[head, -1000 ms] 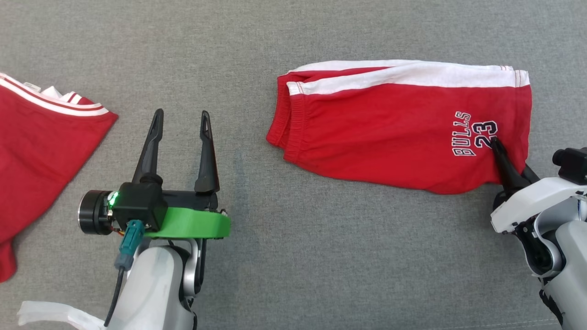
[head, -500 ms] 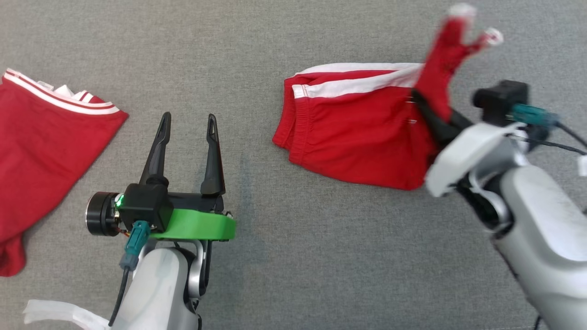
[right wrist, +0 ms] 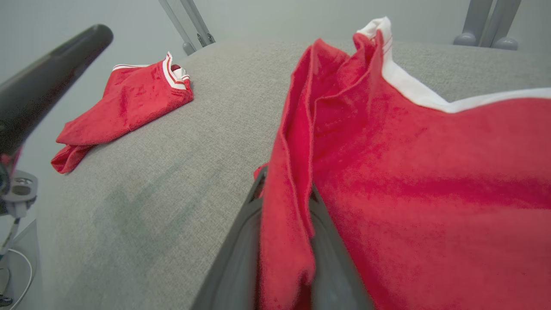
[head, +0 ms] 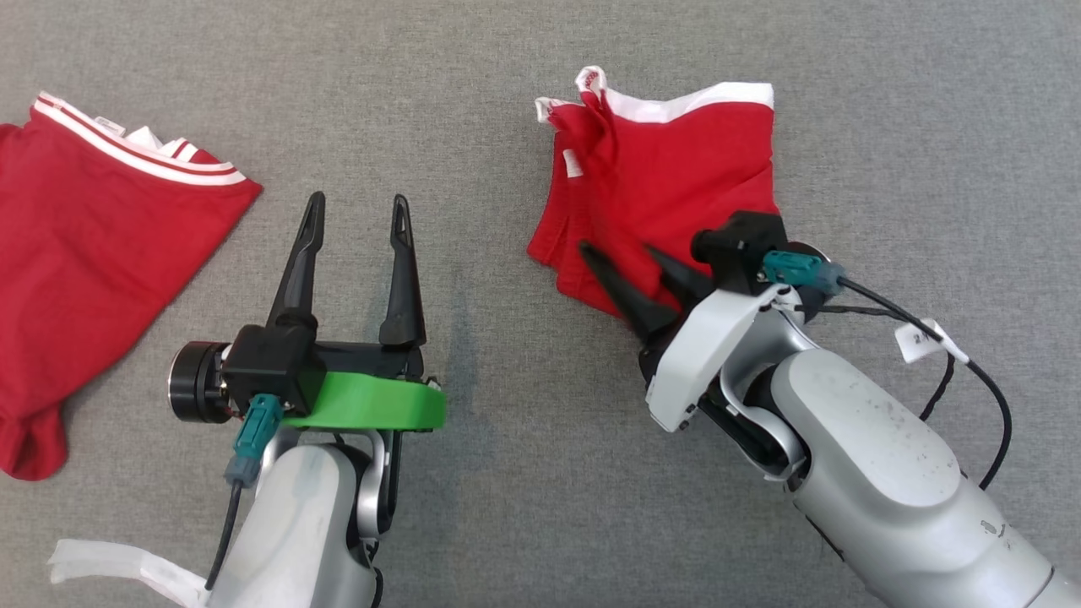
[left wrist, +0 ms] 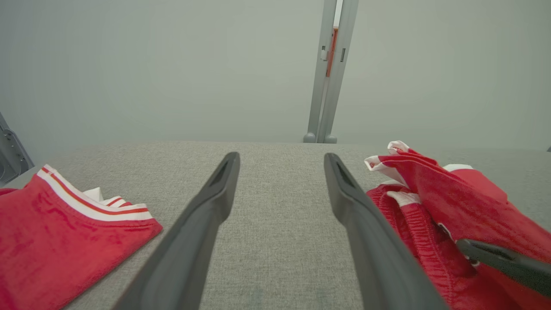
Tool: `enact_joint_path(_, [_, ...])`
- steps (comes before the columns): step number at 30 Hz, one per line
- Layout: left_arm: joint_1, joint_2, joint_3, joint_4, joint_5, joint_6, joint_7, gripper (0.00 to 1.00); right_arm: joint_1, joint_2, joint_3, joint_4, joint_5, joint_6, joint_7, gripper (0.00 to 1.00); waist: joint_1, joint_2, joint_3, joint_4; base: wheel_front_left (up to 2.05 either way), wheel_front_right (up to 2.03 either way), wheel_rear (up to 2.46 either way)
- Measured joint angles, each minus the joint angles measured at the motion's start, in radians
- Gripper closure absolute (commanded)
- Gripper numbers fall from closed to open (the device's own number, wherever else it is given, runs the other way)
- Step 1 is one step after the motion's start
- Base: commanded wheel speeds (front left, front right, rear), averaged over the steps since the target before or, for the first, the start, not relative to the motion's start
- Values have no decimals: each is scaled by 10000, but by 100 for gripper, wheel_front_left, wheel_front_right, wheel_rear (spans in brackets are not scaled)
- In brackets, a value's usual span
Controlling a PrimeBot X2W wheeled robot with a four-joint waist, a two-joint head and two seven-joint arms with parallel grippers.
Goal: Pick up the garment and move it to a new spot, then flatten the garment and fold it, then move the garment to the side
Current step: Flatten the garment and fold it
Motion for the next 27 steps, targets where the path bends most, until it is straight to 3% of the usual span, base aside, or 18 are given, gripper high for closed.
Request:
enact_joint_path(6, [-1, -2, 69, 75, 21, 15, 0, 0, 40, -395, 12, -790, -73, 0, -1893, 0, 0, 0, -70, -93, 0, 0, 0])
enact_joint_path(11, [109, 12, 313, 153, 196, 21, 0, 0, 763, -779, -1469, -1254, -215, 0, -2752, 0, 0, 0, -245, -269, 0, 0, 0])
enact_joint_path(20, [695, 364, 794, 276, 451, 21, 0, 0, 2950, -865, -4725, -1881, -882, 0, -3030, 0, 0, 0, -766, -680, 0, 0, 0])
enact_joint_path(27, [1567, 694, 840, 506, 454, -35, 6, 0, 4630, -347, -5687, -2727, -1452, 0, -2566, 0, 0, 0, -1631, -915, 0, 0, 0])
